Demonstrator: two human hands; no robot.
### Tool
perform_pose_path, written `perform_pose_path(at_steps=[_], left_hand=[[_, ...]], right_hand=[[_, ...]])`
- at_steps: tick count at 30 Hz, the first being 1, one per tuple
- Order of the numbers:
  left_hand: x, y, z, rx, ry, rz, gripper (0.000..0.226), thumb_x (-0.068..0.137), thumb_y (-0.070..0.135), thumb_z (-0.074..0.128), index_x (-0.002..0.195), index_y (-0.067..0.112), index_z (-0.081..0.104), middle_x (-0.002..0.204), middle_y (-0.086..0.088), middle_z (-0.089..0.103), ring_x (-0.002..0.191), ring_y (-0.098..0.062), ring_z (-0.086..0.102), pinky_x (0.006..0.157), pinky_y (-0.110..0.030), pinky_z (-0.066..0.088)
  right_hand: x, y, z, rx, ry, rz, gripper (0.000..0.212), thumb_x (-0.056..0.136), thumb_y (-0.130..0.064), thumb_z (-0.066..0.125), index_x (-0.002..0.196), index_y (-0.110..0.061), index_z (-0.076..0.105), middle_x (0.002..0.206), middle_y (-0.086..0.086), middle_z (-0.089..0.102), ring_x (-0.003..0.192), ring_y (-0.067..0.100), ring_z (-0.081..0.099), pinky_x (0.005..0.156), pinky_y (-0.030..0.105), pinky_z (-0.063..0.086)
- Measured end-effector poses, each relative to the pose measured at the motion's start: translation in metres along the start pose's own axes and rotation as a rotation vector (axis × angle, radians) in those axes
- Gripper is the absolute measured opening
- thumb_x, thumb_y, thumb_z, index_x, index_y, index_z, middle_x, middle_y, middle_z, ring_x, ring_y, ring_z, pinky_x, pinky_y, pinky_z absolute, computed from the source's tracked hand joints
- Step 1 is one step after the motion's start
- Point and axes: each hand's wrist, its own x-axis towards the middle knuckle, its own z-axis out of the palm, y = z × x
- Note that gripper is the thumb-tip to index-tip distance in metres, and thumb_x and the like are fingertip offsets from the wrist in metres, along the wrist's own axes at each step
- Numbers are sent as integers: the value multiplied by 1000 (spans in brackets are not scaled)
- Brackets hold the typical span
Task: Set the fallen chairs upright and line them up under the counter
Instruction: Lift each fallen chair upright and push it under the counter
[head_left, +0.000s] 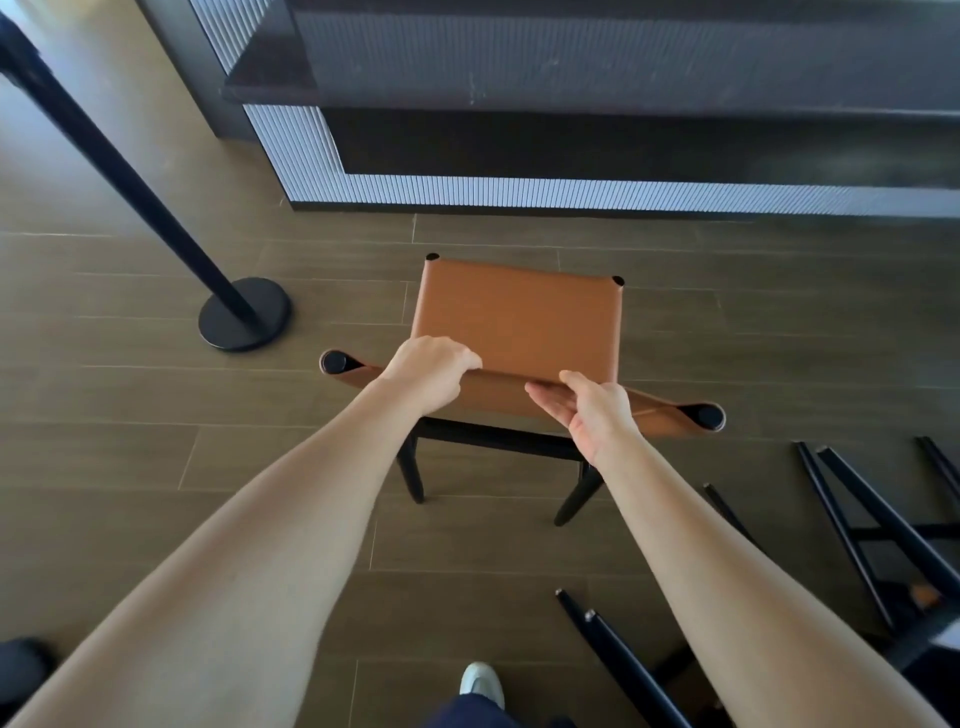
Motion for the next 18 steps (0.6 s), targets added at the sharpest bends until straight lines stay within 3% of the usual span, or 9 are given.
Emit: perform_pose_path(at_steps=[5, 11, 15, 18], left_hand=[[0, 4, -4, 9, -27, -33, 52, 90, -5, 44, 131, 24, 59, 115, -2, 67, 102, -24, 62, 82, -32, 48], [-6, 4, -2, -64, -71, -75, 54, 90, -6, 41, 134, 21, 56, 116, -4, 66, 104, -25, 61, 88, -36, 51], [-16, 2, -4, -533, -13, -190, 31, 97, 18, 50, 125, 23, 61, 120, 4, 64, 110, -14, 58, 96, -31, 45], [-33, 0, -9, -1046, 163, -316, 15, 94, 28, 57, 104, 29, 69, 100, 12, 72, 97, 2, 63, 87, -21, 43]], right_hand=[[-1, -2, -1, 12, -38, 8, 4, 96, 5, 54, 99, 3, 54, 99, 26, 68, 82, 38, 73, 77, 42, 62], [-3, -4, 2, 48, -6, 32, 23, 95, 5, 55, 117, 4, 48, 115, 28, 62, 84, 38, 73, 78, 44, 61], [-4, -2, 3, 45, -1, 35, 12, 94, 3, 58, 105, 5, 53, 108, 29, 65, 83, 38, 73, 76, 43, 61], [-4, 2, 5, 21, 53, 41, 15, 96, -4, 60, 104, 6, 52, 96, 29, 70, 80, 37, 74, 75, 42, 62]])
